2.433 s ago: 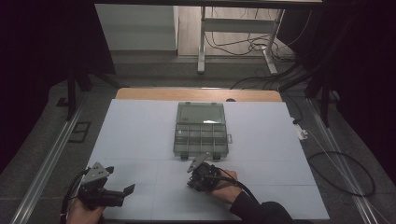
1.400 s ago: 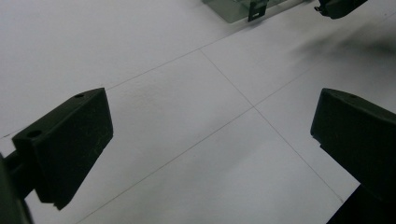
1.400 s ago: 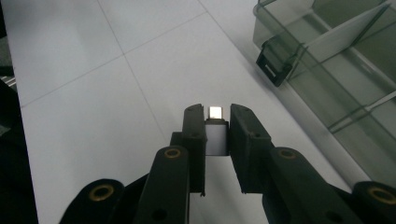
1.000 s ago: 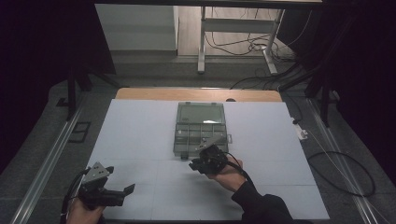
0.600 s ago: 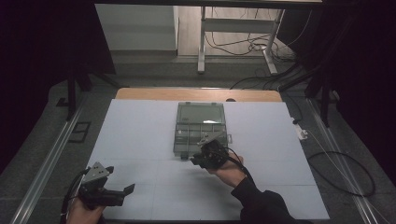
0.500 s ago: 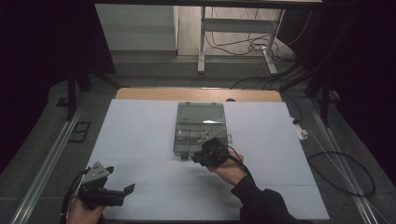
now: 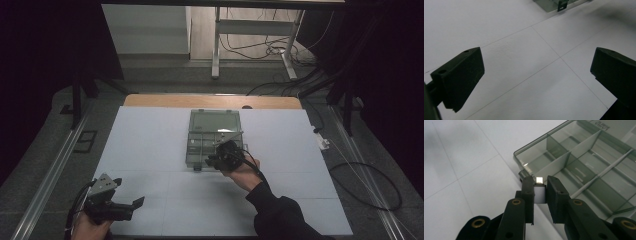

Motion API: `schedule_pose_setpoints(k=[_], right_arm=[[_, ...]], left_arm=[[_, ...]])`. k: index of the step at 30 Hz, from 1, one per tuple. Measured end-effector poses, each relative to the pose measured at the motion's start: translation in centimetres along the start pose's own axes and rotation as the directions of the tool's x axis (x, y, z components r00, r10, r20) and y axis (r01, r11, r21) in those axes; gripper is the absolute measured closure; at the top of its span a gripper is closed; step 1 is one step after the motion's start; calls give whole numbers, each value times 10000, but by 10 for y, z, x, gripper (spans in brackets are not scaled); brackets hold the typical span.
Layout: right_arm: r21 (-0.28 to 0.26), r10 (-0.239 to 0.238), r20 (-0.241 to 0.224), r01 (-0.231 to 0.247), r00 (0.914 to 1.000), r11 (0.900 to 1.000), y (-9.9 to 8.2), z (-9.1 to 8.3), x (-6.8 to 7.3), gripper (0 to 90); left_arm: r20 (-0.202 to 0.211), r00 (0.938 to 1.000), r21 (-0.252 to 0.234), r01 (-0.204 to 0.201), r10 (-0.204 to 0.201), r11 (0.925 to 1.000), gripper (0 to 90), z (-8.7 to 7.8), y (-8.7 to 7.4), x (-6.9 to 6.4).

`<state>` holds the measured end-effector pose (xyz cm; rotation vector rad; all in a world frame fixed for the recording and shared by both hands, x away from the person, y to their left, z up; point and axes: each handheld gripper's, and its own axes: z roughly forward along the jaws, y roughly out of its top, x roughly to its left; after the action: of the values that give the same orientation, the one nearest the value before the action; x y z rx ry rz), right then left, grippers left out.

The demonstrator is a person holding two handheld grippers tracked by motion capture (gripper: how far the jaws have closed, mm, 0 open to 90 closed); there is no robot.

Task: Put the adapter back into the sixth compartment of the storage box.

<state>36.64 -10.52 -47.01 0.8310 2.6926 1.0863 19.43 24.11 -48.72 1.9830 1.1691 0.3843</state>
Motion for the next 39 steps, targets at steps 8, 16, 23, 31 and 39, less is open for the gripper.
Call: schedule_pose_setpoints(k=[8, 16, 23, 31, 39], right_arm=[[-66, 116, 192, -115, 9997, 9999, 4, 4, -7, 764], [-79, 196, 380, -193, 9991, 9998, 8, 11, -14, 764], [-37, 299, 522, -297, 9982, 9996, 8, 19, -21, 763], [44, 294, 608, -297, 9977, 9995, 6, 26, -23, 763], [310, 33, 786, -58, 9969, 9995, 5, 34, -20, 758]], left_arm=[[-1, 10000, 9, 2, -2, 10000, 0, 0, 0, 0], [-15, 10000, 24, 4, -4, 10000, 0, 1, 0, 0], [-24, 10000, 40, 7, -7, 10000, 0, 1, 0, 0], [-25, 10000, 56, 11, -11, 10000, 0, 1, 0, 0], [-22, 10000, 68, 18, -17, 10000, 0, 1, 0, 0]])
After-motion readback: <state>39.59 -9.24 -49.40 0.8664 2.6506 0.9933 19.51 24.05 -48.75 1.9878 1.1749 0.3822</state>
